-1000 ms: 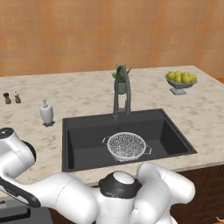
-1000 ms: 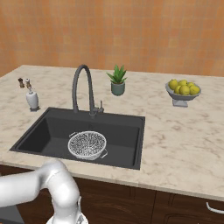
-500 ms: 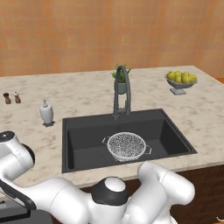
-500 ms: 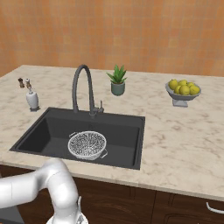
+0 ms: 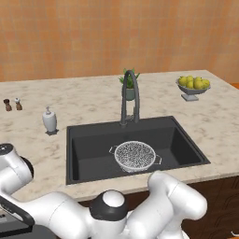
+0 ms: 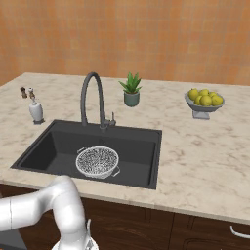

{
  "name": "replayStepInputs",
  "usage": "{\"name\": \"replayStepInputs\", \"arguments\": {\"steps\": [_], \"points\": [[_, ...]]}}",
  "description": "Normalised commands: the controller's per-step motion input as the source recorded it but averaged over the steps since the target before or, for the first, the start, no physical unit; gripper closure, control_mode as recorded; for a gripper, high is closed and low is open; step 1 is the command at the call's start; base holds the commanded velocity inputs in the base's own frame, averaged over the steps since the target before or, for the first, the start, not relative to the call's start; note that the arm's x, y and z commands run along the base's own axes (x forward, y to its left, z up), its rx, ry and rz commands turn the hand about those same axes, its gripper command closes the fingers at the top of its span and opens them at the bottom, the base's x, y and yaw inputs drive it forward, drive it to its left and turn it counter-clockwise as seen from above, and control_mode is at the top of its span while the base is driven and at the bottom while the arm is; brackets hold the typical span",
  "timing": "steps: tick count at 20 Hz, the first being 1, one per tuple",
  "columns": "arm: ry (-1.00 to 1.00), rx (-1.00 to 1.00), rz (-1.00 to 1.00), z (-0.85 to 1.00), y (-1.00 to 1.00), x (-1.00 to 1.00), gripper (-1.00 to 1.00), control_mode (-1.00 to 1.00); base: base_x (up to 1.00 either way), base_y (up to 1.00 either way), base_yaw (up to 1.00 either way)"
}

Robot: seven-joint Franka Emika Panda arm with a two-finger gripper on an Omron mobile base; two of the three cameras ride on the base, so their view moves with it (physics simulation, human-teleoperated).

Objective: Put the colander in the sink, put the tangerine in the colander, and turn on the sink faucet and pour water over the colander.

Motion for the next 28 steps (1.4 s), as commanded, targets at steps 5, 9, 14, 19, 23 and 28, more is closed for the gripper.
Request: {"name": "replayStepInputs", "arguments": {"steps": [5, 9, 14, 19, 23, 28], "points": [[-0.03, 0.0, -0.02, -0.14, 0.15, 0.14, -1.0, -1.0, 0.0, 0.0, 0.0], [-0.02, 0.0, -0.03, -0.2, 0.18, 0.21, -1.0, -1.0, 0.0, 0.0, 0.0], [0.0, 0.0, -0.03, -0.21, 0.2, 0.29, -1.0, -1.0, 0.0, 0.0, 0.0], [0.0, 0.0, -0.04, -0.2, 0.25, 0.03, 1.0, -1.0, 0.0, 0.0, 0.0], [0.0, -0.01, -0.14, -0.06, -0.02, -0.01, 1.0, -1.0, 0.0, 0.0, 0.0], [-0.01, -0.01, -0.25, 0.0, -0.55, -0.16, 1.0, -1.0, 0.0, 0.0, 0.0]]}}
